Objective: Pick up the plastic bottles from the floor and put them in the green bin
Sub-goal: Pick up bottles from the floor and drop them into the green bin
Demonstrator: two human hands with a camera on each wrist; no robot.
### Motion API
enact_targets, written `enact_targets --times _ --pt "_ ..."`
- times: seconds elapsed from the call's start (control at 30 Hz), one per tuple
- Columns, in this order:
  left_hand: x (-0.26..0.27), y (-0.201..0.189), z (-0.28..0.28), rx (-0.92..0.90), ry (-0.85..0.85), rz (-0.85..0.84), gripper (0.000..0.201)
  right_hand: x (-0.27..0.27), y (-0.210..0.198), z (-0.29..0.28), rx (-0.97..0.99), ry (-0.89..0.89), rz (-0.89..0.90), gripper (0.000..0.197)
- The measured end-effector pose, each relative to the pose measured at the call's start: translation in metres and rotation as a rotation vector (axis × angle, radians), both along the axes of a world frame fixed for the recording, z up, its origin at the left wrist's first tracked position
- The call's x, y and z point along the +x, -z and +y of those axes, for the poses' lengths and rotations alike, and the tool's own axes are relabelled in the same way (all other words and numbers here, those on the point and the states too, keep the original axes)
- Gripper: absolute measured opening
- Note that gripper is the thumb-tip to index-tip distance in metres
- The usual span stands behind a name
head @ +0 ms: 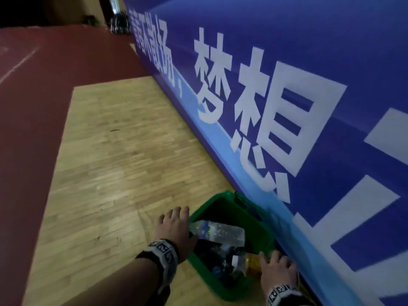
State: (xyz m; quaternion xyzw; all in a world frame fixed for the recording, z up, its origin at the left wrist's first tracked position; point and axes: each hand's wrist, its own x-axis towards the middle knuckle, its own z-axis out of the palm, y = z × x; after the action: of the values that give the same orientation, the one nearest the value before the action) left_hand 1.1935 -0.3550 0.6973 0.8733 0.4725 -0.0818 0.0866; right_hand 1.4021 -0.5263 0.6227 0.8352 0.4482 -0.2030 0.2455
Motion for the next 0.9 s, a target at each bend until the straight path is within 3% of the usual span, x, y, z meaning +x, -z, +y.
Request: enact_targets --times 0.17,0.37,0.47,0.57,0.73,0.9 --pt "-0.061 0.000 -0.013 0.036 -0.078 0.092 0.072 0.009 0.007 0.048 0.043 -0.073 -0.083 0.066" --pt "-0.216 -0.014 -0.029 0.003 -0.470 0.131 0.067 -0.059 -0.001 0.140 0.187 -0.324 -0.107 0.072" --pt "-0.296 -0.019 -0.062 -0.008 -0.686 0.184 0.064 -0.147 -0.019 0.169 0.182 -0.546 -0.070 0.070" --pt "-0.378 -0.024 -0.113 -0.021 -0.872 0.194 0.061 -0.268 -0.046 0.171 0.173 -0.883 0.004 0.070" --pt "-0.508 -0.029 -0.221 0.005 -1.178 0.144 0.060 -0.480 -0.094 0.114 0.227 -1.448 0.082 0.076" --pt "-0.620 -0.016 -0.367 -0.047 -1.447 0.115 0.055 -0.648 -0.104 0.041 0.259 -1.706 0.050 0.072"
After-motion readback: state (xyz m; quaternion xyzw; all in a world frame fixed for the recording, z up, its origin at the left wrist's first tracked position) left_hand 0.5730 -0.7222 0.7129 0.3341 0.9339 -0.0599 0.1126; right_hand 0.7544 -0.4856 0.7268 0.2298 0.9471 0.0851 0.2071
